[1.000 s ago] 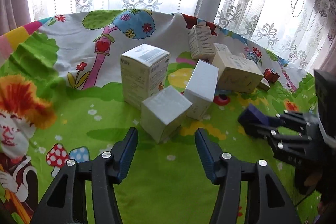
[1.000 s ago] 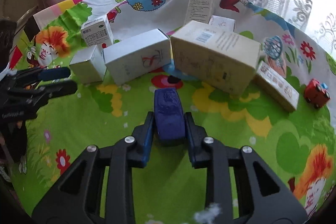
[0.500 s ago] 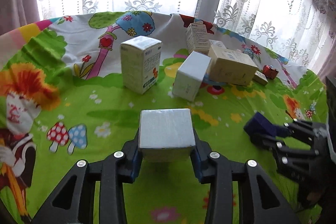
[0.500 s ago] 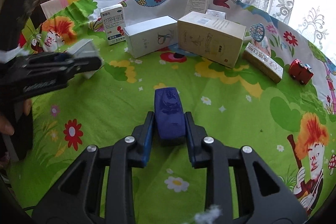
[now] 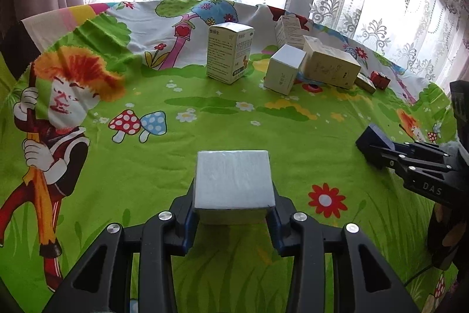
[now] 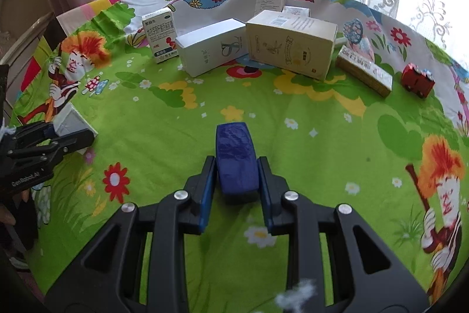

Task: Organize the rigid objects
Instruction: 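Lift and carry the white cube box and blue toy to the storage box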

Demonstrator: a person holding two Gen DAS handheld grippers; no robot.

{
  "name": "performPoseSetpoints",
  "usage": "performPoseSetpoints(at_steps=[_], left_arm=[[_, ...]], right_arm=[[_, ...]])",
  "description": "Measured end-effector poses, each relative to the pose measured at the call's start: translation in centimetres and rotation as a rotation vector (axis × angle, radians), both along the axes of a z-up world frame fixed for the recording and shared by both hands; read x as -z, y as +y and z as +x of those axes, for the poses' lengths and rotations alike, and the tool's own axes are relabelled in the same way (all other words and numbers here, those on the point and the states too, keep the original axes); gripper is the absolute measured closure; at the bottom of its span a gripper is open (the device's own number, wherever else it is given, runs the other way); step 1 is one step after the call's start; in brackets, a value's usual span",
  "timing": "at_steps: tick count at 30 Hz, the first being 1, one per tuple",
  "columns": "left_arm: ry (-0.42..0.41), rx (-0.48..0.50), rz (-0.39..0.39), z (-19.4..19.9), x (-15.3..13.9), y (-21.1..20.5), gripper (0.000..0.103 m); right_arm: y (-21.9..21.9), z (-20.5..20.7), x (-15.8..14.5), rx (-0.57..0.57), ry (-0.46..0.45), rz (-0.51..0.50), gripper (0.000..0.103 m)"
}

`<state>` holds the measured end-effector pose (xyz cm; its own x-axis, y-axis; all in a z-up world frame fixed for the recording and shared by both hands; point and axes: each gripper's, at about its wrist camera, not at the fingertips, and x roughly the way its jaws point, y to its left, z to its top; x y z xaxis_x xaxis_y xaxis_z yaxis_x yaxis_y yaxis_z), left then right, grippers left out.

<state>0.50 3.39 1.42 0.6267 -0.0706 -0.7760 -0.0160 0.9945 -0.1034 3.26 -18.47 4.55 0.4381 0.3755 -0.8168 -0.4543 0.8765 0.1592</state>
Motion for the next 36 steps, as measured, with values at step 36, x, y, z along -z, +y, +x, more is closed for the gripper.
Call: performPoseSetpoints(at_steps=[36], left_arm=[[-0.284, -0.158, 0.047, -20.2, -10.7, 3.7, 0.062]], right_arm=[[8.3, -23.4, -12.2, -0.116, -0.329, -0.059, 0.071]])
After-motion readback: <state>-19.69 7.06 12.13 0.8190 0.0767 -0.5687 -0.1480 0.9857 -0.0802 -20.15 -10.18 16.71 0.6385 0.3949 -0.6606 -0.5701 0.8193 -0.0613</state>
